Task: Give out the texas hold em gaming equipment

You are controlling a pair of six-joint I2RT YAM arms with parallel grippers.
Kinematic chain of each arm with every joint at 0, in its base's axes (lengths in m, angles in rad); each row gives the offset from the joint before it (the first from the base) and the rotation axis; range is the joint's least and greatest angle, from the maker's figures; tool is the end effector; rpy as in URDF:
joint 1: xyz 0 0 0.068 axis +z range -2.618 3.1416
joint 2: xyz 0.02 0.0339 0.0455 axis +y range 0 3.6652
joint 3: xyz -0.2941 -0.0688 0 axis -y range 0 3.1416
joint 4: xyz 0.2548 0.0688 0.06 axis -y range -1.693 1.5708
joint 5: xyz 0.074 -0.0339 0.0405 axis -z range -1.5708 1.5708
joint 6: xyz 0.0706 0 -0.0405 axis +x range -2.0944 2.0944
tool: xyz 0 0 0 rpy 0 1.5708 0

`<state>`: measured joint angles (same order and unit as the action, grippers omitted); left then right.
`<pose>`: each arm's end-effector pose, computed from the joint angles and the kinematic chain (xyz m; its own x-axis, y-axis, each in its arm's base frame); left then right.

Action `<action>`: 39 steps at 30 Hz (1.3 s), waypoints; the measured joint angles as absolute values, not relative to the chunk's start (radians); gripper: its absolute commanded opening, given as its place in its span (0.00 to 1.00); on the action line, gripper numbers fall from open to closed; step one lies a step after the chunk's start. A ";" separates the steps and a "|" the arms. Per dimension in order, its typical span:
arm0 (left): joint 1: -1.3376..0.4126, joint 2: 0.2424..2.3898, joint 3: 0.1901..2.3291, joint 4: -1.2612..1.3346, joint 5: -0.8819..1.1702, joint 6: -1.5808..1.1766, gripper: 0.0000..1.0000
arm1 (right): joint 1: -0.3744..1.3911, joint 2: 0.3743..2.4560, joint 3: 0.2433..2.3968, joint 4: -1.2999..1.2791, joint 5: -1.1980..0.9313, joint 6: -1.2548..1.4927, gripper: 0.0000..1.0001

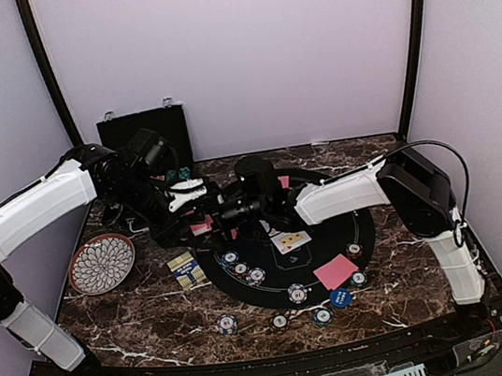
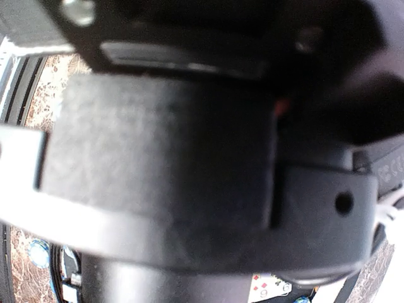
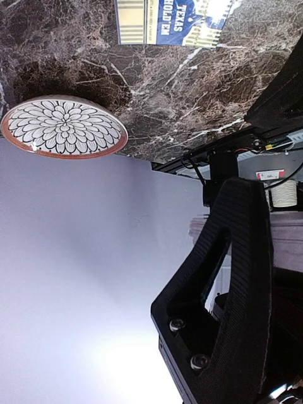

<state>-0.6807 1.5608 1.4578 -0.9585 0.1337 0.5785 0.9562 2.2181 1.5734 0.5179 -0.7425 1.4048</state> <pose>0.2636 -0.2256 0.3154 -0.1995 0.8588 -0.4719 0.9355 0.3102 0.1691 0.2851 0.4867 0.2270 -0.9872 -0.1385 -0.0796 -0.0914 0.0816 0.9925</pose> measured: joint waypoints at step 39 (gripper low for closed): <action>-0.681 1.562 1.458 -0.958 0.138 0.579 0.00 | 0.927 2.173 1.559 0.382 -0.775 1.298 0.63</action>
<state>-0.6807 1.5616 1.4578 -0.9585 0.1379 0.5785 0.9268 2.1731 1.5593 0.3820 -0.7753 1.2980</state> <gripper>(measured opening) 0.672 0.622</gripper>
